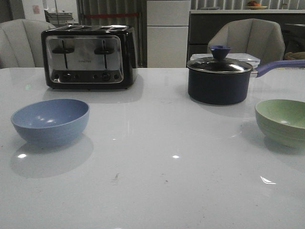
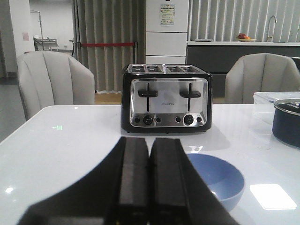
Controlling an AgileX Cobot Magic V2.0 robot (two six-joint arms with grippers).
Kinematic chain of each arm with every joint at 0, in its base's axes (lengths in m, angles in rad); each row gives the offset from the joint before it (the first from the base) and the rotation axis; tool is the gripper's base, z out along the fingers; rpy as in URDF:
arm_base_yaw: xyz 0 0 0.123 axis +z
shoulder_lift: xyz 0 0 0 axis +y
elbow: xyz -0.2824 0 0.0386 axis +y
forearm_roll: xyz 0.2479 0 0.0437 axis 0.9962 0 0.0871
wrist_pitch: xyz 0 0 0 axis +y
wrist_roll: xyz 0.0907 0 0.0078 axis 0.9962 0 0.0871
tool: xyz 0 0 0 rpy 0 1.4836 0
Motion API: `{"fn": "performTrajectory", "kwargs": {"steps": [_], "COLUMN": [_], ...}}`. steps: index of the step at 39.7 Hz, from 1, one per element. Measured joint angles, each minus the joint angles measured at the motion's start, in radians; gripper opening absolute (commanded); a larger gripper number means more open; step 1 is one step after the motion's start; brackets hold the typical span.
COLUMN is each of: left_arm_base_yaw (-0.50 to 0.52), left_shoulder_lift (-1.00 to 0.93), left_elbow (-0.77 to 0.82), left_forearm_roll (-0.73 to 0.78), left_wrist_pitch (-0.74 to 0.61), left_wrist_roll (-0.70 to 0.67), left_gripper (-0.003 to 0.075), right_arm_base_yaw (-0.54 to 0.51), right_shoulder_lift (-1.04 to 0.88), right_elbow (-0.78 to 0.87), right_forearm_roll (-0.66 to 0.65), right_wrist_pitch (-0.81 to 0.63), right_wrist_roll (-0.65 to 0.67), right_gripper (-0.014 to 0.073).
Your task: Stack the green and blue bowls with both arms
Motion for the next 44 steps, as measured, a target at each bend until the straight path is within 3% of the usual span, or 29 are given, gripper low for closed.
{"fn": "performTrajectory", "kwargs": {"steps": [9,19,33,44], "left_arm_base_yaw": [0.0,0.0,0.0,0.0], "left_shoulder_lift": [0.0,0.0,0.137,0.332], "left_elbow": [-0.005,-0.153,-0.476,-0.549], "left_forearm_roll": [0.0,0.0,0.0,0.0], "left_wrist_pitch": [-0.1,-0.102,0.127,0.365], "left_wrist_roll": [0.0,0.0,0.0,0.0], "left_gripper": [0.0093,0.0093,0.0093,0.0093], "right_arm_base_yaw": [0.0,0.0,0.0,0.0], "right_shoulder_lift": [0.0,0.0,0.159,0.389], "right_elbow": [-0.005,-0.237,-0.543,-0.586], "right_forearm_roll": [0.0,0.0,-0.002,-0.002], "right_wrist_pitch": [-0.05,0.03,0.284,0.506], "right_wrist_roll": [0.0,0.0,0.0,0.0], "right_gripper": [0.0054,0.0054,0.0054,0.0054]}}
